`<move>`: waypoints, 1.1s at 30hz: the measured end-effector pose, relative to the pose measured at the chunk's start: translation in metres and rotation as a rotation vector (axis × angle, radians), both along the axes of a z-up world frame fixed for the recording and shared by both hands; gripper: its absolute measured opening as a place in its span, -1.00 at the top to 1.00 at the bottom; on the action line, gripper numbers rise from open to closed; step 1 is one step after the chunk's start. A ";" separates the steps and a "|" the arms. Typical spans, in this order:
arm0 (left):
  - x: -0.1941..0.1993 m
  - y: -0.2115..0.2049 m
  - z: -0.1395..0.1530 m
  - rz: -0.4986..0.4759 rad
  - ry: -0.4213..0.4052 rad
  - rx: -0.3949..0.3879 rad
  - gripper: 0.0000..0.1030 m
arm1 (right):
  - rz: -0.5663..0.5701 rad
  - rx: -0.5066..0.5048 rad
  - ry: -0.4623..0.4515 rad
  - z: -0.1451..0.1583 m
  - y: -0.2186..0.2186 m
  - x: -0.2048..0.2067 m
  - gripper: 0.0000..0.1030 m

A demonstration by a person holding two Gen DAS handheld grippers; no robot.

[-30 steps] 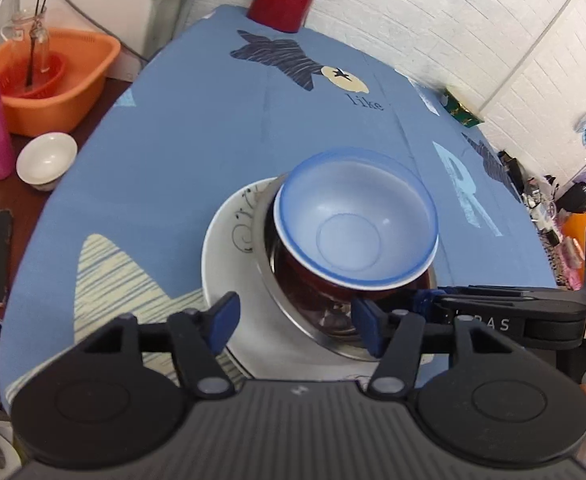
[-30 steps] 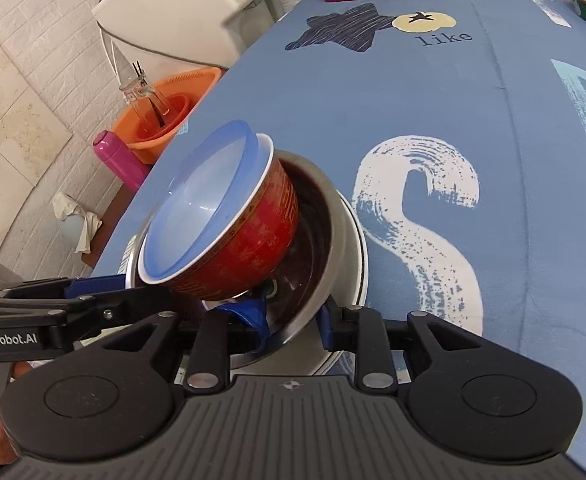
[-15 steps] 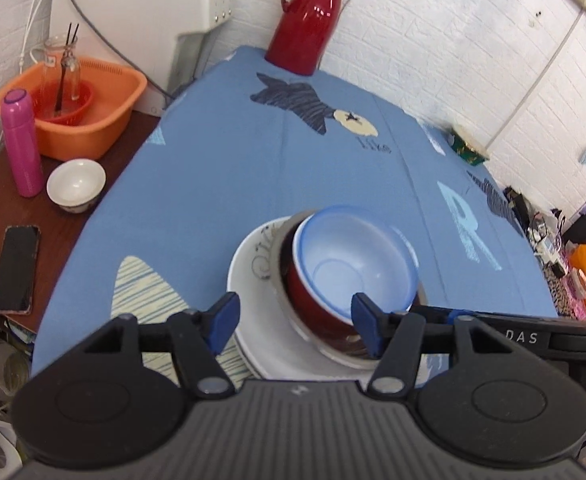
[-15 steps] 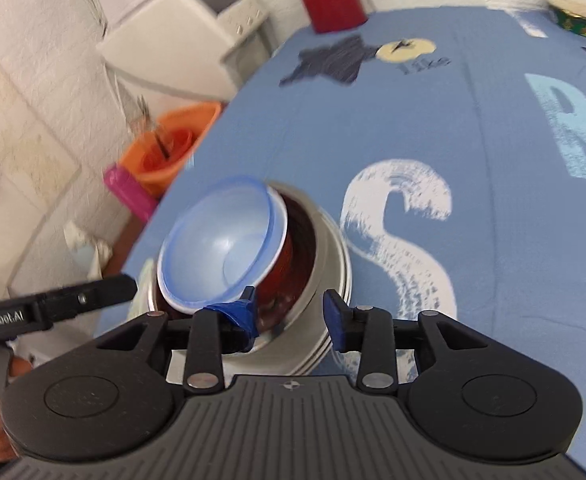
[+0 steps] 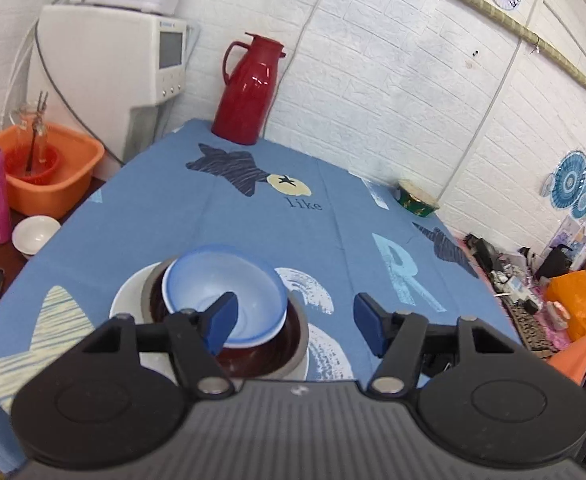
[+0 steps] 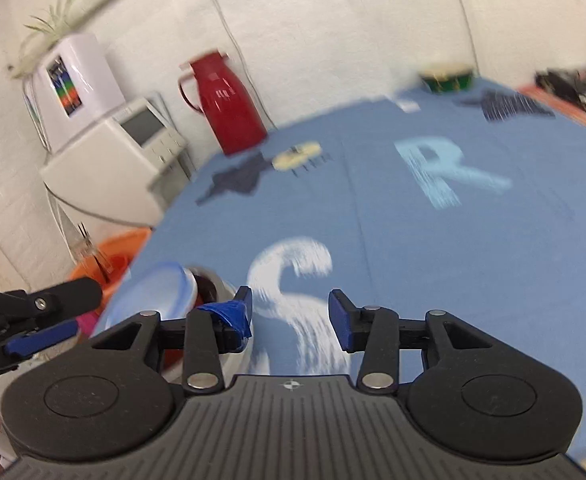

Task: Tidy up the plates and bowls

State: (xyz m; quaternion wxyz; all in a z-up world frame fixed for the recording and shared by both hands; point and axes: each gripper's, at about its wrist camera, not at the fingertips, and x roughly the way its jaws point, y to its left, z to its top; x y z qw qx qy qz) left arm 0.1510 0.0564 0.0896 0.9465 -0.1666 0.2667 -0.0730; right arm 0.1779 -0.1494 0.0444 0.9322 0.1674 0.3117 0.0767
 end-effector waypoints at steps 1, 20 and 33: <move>-0.005 -0.005 -0.004 0.011 0.000 0.018 -0.25 | 0.012 -0.002 -0.007 -0.003 -0.001 -0.006 0.46; -0.106 -0.040 -0.082 0.070 0.061 0.209 -0.25 | 0.012 -0.146 -0.129 -0.022 0.004 -0.110 0.39; -0.137 -0.040 -0.073 0.125 -0.013 0.272 -0.25 | 0.062 -0.203 -0.129 -0.030 0.020 -0.137 0.34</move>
